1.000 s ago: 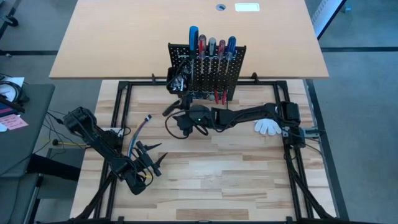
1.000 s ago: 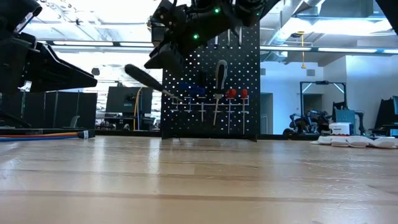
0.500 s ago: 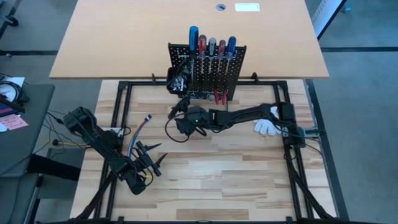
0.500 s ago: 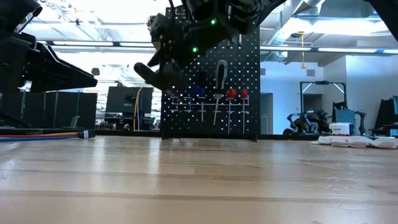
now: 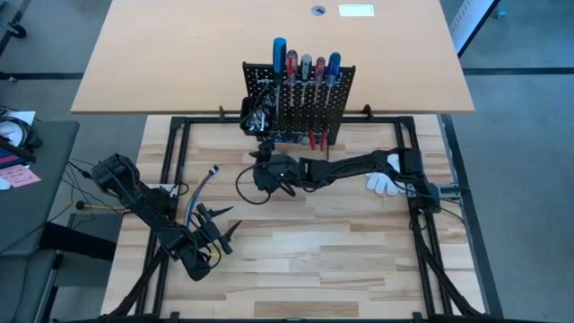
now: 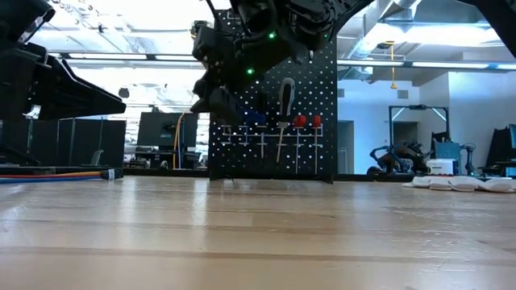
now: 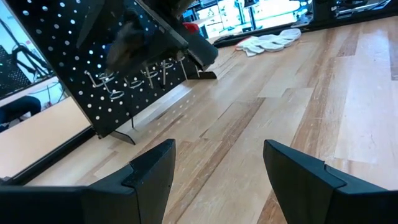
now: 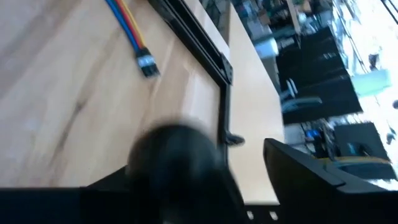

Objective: Hang tools onto peg board
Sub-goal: Hang the black screwdriver on the black pegboard

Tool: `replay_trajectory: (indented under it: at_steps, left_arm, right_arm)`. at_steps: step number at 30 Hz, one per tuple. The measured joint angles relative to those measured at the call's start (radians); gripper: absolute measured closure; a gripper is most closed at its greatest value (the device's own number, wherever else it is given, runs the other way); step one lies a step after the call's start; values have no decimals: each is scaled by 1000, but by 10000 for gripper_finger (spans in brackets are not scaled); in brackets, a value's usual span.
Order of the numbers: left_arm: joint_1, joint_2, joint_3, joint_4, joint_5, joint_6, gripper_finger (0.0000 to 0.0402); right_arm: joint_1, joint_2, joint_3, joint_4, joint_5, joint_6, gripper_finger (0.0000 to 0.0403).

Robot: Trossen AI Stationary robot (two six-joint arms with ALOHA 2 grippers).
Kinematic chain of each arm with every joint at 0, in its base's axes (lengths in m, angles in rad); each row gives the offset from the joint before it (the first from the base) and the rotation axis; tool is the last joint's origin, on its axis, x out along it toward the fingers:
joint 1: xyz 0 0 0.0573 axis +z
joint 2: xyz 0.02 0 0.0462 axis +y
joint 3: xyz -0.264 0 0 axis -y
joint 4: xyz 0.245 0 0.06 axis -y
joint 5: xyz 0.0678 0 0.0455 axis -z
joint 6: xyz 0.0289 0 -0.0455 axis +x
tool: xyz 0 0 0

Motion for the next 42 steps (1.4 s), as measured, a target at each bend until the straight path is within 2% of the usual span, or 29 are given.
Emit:
replay_trajectory:
  at_steps: [3, 7, 9, 15, 25, 32, 38, 42]
  left_arm:
    - [0, 0, 0, 0, 0, 0, 164]
    - [0, 0, 0, 0, 0, 0, 164]
    - [0, 0, 0, 0, 0, 0, 164]
    - [0, 0, 0, 0, 0, 0, 164]
    - [0, 0, 0, 0, -1, -4, 164]
    - [0, 0, 0, 0, -1, -4, 164]
    - [0, 0, 0, 0, 0, -4, 164]
    - [0, 0, 0, 3, 0, -4, 164]
  right_arm:
    - [14, 0, 0, -11, 66, 0, 194]
    - [35, 0, 1, -21, 87, -3, 258]
    - [41, -12, 1, -20, 90, -2, 278]
    - [38, -38, 5, -9, 89, 54, 278]
    - [-31, -154, 15, -10, 48, 398, 276]
    - [-71, -166, 14, -4, 7, 611, 276]
    - [-64, -167, -66, 181, -8, 641, 276]
    - [-45, -169, -111, 237, -9, 640, 276]
